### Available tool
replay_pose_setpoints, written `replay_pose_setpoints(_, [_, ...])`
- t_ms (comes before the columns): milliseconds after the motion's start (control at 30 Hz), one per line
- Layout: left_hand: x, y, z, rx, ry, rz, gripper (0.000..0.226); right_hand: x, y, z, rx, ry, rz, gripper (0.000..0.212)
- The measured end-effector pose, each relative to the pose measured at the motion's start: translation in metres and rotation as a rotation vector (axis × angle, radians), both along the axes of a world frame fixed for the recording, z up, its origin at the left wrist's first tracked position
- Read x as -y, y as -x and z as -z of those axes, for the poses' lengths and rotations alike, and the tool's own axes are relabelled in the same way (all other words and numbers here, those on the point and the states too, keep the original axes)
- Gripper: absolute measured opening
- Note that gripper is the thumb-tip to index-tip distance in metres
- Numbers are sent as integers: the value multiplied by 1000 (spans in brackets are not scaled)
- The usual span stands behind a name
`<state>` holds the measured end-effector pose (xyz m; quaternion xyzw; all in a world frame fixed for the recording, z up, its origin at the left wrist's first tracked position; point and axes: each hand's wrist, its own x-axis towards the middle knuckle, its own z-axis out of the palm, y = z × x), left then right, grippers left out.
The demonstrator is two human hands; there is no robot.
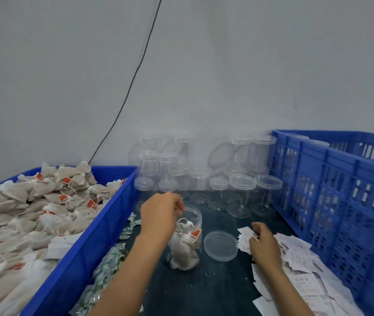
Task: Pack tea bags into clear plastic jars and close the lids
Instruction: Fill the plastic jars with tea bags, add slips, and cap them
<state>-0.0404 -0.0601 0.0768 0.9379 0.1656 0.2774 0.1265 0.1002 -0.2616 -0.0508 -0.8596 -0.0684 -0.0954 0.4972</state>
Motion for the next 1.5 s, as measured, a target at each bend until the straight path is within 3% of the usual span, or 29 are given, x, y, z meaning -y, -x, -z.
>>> replay_pose_setpoints(100, [-2, 1, 14, 237, 42, -1, 16, 1, -4, 0, -5, 252, -77, 46])
replay_pose_setpoints(233, [-5, 2, 40, 454, 364, 134, 23, -1, -6, -2, -21, 384, -62, 50])
replay_pose_setpoints(367, [2, 7, 63, 487, 867, 315, 59, 1, -8, -3, -30, 352, -76, 57])
replay_pose_setpoints(433, [5, 6, 74, 493, 990, 377, 93, 0, -7, -1, -17, 330, -50, 58])
replay_pose_setpoints(500, [6, 5, 84, 439, 1004, 422, 112, 0, -6, 1, -5, 373, -22, 54])
replay_pose_setpoints(600, [7, 3, 94, 386, 957, 440, 100, -1, -8, 3, 1, 430, -15, 49])
replay_pose_setpoints(833, [3, 2, 108, 358, 922, 456, 105, -8, -15, 0, 77, 329, 100, 13])
replay_pose_setpoints(1100, [1, -2, 114, 369, 903, 441, 104, -15, -6, -7, 235, 865, 131, 14])
replay_pose_setpoints(1233, [2, 2, 112, 361, 906, 440, 105, -9, 3, -14, 300, 626, 193, 15])
replay_pose_setpoints(1333, [4, 3, 111, 380, 876, 421, 104, -7, 18, -40, 605, 349, 154, 14])
replay_pose_setpoints(1400, [7, 4, 110, 388, 836, 416, 102, -13, 35, -66, 801, 240, 11, 16])
replay_pose_setpoints(1500, [11, 5, 109, 407, 772, 411, 102, -26, 61, -102, 760, 45, -377, 14])
